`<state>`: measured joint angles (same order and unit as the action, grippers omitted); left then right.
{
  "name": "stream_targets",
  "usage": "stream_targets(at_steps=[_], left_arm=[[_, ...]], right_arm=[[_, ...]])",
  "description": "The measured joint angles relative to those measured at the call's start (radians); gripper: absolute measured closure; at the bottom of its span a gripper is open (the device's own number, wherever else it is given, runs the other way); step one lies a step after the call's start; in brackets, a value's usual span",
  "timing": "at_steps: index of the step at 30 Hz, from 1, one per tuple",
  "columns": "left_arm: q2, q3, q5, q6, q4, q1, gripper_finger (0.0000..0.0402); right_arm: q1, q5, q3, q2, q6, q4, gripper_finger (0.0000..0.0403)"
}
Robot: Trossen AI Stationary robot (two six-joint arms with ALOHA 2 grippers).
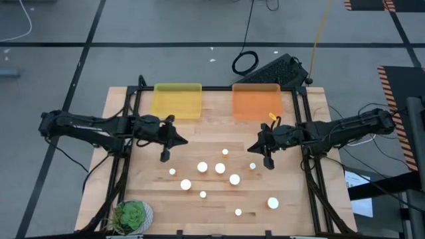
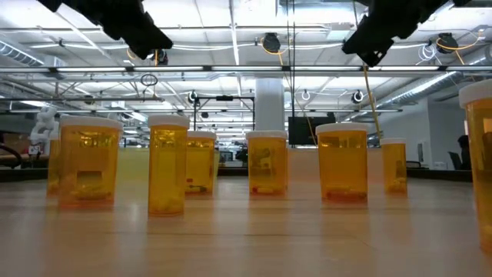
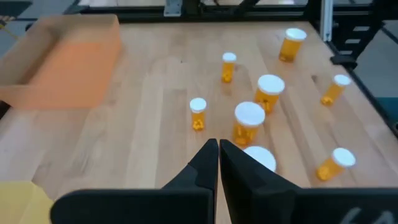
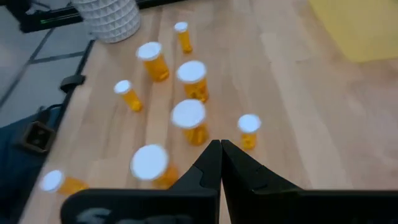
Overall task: Pick and place medicine bottles into bin by pill shape (circle, oval)
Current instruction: Put the big yellow pill bottle into the transparent orange bin
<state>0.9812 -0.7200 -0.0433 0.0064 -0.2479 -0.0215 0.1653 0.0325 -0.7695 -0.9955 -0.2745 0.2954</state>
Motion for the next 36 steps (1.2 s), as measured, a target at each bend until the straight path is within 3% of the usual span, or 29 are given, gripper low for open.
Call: stream_targets(at_steps=[8, 14, 18, 23, 29, 36], left_arm=[[0.023, 0.0, 0.003, -0.036, 0.026, -0.01, 0.0382], [0.02, 0.0, 0.015, -0.03, 0.025, -0.027, 0.0382], [0.02, 0.0, 0.02, -0.028, 0.025, -0.027, 0.0382], [0.02, 0.0, 0.02, -0.015, 0.028, -0.025, 0.0382], [0.02, 0.0, 0.023, -0.016, 0.037, -0.025, 0.0382], [0.02, 0.0, 0.028, -0.035, 0.036, -0.025, 0.0382]], right_arm=[[0.231, 0.183, -0.111, -0.034, -0.134, 0.185, 0.0332], [0.363, 0.204, -0.25, -0.124, -0.336, 0.371, 0.0263], [0.423, 0.189, -0.348, -0.223, -0.453, 0.492, 0.0234], [0.473, 0.092, -0.441, -0.351, -0.568, 0.593, 0.0215], [0.536, -0.009, -0.529, -0.453, -0.653, 0.639, 0.0208], [0.632, -0.012, -0.565, -0.508, -0.795, 0.652, 0.0208]])
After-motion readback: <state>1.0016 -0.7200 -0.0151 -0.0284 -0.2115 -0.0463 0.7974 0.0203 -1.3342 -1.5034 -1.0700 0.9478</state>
